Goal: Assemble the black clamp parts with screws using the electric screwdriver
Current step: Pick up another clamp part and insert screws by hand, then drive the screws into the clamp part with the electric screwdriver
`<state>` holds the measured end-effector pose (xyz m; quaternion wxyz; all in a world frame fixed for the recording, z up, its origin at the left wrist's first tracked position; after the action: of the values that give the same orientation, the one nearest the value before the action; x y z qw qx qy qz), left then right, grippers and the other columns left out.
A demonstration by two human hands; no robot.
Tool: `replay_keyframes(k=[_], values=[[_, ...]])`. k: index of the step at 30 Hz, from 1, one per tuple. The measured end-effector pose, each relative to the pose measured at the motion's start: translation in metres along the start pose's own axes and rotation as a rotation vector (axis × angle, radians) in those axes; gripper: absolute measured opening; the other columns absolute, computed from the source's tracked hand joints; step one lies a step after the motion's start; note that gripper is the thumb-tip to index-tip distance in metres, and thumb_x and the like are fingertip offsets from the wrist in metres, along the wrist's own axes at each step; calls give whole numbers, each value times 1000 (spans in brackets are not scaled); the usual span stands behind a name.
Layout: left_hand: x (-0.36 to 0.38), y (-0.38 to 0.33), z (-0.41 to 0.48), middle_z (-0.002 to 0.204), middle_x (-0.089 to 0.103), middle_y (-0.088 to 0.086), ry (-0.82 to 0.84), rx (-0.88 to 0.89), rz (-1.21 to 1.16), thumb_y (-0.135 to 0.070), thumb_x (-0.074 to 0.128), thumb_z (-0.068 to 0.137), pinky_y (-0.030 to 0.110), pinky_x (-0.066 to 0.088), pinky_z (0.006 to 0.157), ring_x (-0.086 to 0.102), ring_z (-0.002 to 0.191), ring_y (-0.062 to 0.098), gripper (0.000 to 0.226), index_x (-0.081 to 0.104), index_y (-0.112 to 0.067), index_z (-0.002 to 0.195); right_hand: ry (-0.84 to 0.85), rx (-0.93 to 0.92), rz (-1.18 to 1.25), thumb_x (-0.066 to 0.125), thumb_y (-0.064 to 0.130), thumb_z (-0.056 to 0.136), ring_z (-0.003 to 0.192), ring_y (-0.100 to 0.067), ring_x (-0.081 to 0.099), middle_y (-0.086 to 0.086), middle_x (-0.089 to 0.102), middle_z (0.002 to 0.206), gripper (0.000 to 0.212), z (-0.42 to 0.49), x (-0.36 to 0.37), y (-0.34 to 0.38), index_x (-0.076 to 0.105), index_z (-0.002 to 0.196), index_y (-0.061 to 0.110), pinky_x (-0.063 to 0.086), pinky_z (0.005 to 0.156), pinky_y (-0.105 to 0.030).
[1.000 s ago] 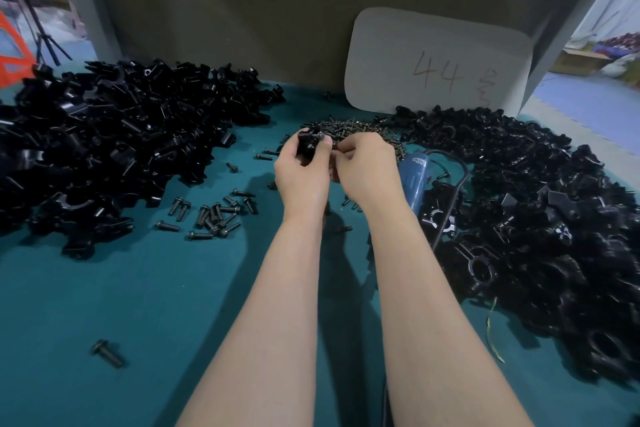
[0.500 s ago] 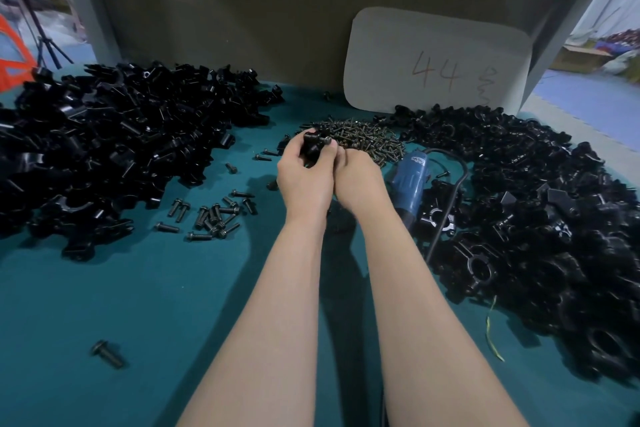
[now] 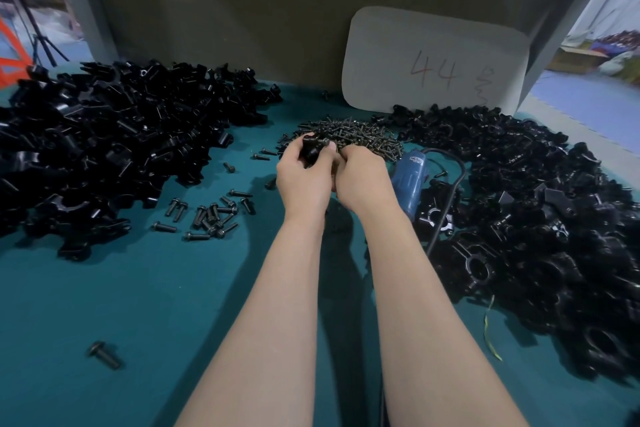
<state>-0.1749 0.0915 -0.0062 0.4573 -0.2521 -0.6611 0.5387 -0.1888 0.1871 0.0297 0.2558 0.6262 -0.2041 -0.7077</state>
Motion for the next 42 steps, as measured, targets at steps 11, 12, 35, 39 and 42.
replay_keyframes(k=[11,12,35,39,42], values=[[7,-2,-1,105,68,6,66,50,-15,-9,66,89,10,49,63,63,91,11,25,63,-13,114,14,113,221,31,35,103,72,-22,52,-6,56,72,48,1,1,-13,55,70,10,38,67,-30],[6,-1,0,103,68,4,63,49,-16,-11,66,90,13,51,68,63,90,11,23,64,-13,112,-16,120,173,29,40,102,80,-25,56,-9,60,81,51,2,-5,-13,60,80,7,41,70,-32],[24,2,-17,85,73,10,394,-482,-726,-21,59,93,21,57,68,67,70,12,10,63,-12,92,81,518,-347,69,64,71,125,-32,44,-11,48,135,93,-1,-40,-78,30,142,18,26,104,-43],[27,-1,-19,91,71,18,433,-508,-813,-17,58,94,18,58,65,65,73,14,18,63,-7,80,131,524,-353,62,63,78,125,-34,46,-7,51,134,89,-1,-38,-81,25,146,19,17,109,-48],[28,-3,-20,95,70,23,453,-505,-828,-15,59,93,16,57,61,66,65,13,25,65,-5,71,100,520,-314,60,53,84,121,-33,48,-7,53,130,77,-2,-40,-80,29,145,17,14,111,-50]])
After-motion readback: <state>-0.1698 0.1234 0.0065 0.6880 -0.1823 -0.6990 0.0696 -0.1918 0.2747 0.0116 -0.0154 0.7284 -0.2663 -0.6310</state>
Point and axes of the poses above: each hand's wrist, its own z-axis towards the middle knuckle, its own x-axis out of the palm, y = z × x, the point moved 7 cm from there along z, towards the middle knuckle
